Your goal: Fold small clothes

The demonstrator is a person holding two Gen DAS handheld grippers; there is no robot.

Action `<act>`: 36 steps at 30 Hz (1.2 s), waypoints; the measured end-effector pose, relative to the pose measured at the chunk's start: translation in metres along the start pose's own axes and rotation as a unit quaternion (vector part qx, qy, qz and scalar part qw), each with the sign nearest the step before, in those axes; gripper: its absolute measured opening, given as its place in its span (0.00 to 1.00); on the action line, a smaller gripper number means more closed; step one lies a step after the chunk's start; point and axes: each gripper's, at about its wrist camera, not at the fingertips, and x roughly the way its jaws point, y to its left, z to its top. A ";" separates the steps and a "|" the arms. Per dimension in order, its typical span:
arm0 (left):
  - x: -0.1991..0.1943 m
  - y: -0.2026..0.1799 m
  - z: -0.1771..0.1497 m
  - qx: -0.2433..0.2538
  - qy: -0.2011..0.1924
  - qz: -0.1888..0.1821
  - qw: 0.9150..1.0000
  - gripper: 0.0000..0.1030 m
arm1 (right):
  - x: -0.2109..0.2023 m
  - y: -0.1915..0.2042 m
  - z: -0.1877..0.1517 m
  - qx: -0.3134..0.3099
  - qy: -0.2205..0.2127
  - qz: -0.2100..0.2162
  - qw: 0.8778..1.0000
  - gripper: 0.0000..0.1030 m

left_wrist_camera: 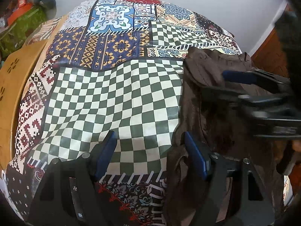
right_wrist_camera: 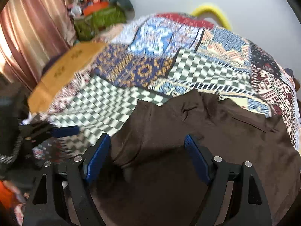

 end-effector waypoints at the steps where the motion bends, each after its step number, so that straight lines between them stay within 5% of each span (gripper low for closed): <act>1: 0.002 0.000 0.000 0.002 0.000 0.001 1.000 0.72 | 0.007 0.000 0.000 -0.008 0.010 -0.013 1.000 0.76; 14: 0.009 0.003 -0.004 -0.020 0.003 0.014 1.000 0.80 | -0.045 -0.075 -0.038 0.015 0.000 -0.138 0.990 0.75; 18: -0.002 -0.005 0.001 -0.007 -0.009 0.034 0.999 0.79 | -0.082 -0.085 -0.045 0.039 -0.032 -0.102 0.994 0.75; 24: -0.015 -0.022 0.013 0.002 -0.028 0.004 1.000 0.79 | -0.089 -0.053 -0.028 0.028 -0.068 -0.021 0.997 0.75; 32: -0.005 -0.034 -0.001 0.030 -0.014 0.014 0.999 0.81 | -0.023 -0.035 -0.044 -0.015 -0.022 -0.041 0.999 0.75; 36: -0.008 -0.029 -0.004 0.028 -0.015 0.024 0.999 0.81 | -0.030 -0.049 -0.049 -0.001 -0.043 -0.037 0.998 0.75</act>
